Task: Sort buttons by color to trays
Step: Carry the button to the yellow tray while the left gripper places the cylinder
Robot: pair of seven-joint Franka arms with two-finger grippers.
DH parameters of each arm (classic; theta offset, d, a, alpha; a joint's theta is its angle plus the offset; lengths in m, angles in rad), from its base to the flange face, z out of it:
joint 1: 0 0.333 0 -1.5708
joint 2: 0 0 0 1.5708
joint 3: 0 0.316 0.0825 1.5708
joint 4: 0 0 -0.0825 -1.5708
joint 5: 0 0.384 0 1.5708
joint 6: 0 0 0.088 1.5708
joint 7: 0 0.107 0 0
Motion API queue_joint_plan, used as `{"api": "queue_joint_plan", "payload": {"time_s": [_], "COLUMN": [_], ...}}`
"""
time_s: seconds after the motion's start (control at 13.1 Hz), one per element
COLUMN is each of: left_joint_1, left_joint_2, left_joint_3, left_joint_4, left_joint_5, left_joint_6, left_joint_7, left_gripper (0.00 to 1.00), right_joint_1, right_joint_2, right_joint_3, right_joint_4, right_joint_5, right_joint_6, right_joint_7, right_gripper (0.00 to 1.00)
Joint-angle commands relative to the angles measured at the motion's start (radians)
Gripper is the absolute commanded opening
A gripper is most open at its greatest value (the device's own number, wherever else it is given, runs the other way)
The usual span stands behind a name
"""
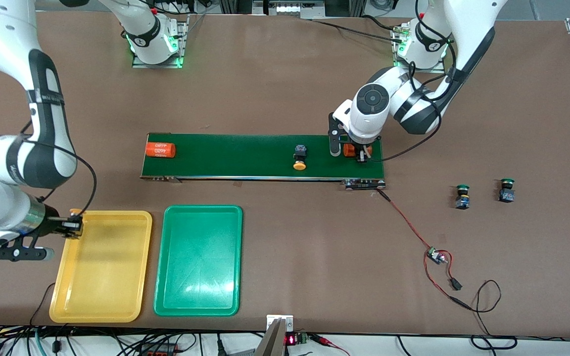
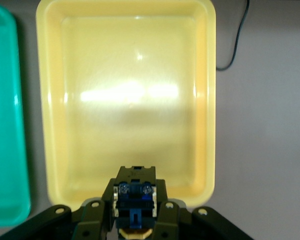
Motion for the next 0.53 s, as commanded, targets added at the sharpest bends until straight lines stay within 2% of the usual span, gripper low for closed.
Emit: {"api": "queue_joint_plan", "payload": {"time_s": [0.0, 0.15, 0.46], "left_joint_1": [-0.015, -0.015, 0.003], "left_joint_2": [0.0, -0.011, -0.122], "left_joint_3": [0.015, 0.01, 0.009], "left_joint_4": [0.01, 0.01, 0.012], "left_joint_5": [0.029, 0.026, -0.054], "left_joint_6": [0.012, 0.012, -0.028], "left_joint_7": [0.001, -0.005, 0.007], "left_gripper": [1.0, 1.0, 1.0], "right_joint_1": [-0.018, -0.024, -0.032], "right_joint_2": [0.067, 0.091, 0.172], "right_joint_3": [0.015, 0.015, 0.015], "right_joint_4": [0.054, 0.052, 0.052], "right_joint_5": [-0.009, -0.01, -0.013], "right_joint_6": [0.053, 0.081, 0.188], "right_joint_7": [-0.018, -0.026, -0.035], "right_gripper": [0.0, 0.0, 0.0]}}
